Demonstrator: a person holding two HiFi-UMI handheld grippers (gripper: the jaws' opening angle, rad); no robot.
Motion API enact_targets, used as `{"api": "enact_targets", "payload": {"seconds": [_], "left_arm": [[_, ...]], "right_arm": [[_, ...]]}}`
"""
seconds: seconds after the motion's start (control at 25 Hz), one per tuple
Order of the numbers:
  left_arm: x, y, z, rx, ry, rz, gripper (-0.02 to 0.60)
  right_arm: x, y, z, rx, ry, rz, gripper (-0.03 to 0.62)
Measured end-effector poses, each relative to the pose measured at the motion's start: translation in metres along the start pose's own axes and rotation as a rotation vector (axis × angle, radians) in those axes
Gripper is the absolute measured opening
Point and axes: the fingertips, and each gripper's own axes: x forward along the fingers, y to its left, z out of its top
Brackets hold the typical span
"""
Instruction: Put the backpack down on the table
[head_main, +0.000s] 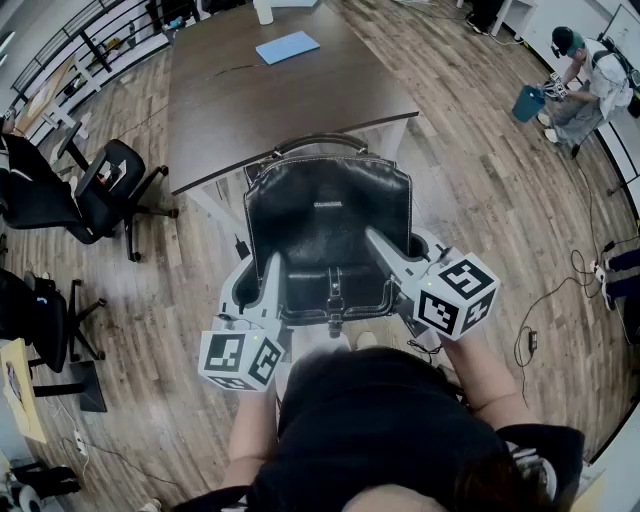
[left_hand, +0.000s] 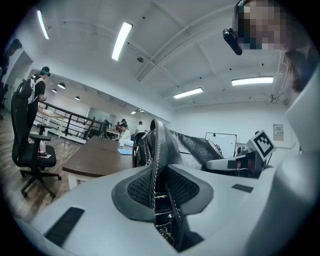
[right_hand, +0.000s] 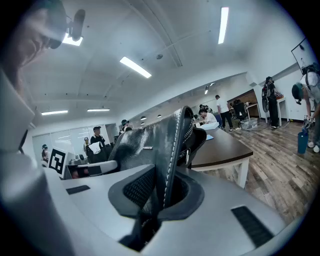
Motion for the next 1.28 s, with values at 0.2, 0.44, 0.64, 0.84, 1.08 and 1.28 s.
{"api": "enact_targets", "payload": {"seconds": [0.2,0.44,0.64,0.84,1.08,1.28], "left_arm": [[0.008,0.008,0.001,0.007,0.005,0.008,0.095],[0.017,0.011,-0.002,0.013,0.032,0.013,0.095],[0.024,0.019,-0.001,0.031,0.050,0.033,0.095],[0.029,0.037,0.001,0.075,0.047,0.060,0.095],[0.031,0.061,0.010,0.084,0.040,0.069,0.095],[0.028,0.081,0.016,0.071,0.032,0.073,0.095]], "right_arm": [[0.011,-0.005,0.001,0.002,0.003,0.003,0.048],[0.017,-0.014,-0.003,0.043,0.011,0.001,0.048],[0.027,-0.017,-0.003,0.059,0.022,0.008,0.049],[0.048,-0.016,-0.003,0.065,0.025,0.017,0.048],[0.073,-0.009,0.003,0.062,0.033,0.028,0.048],[0.091,0.002,0.007,0.054,0.044,0.035,0.048]]}}
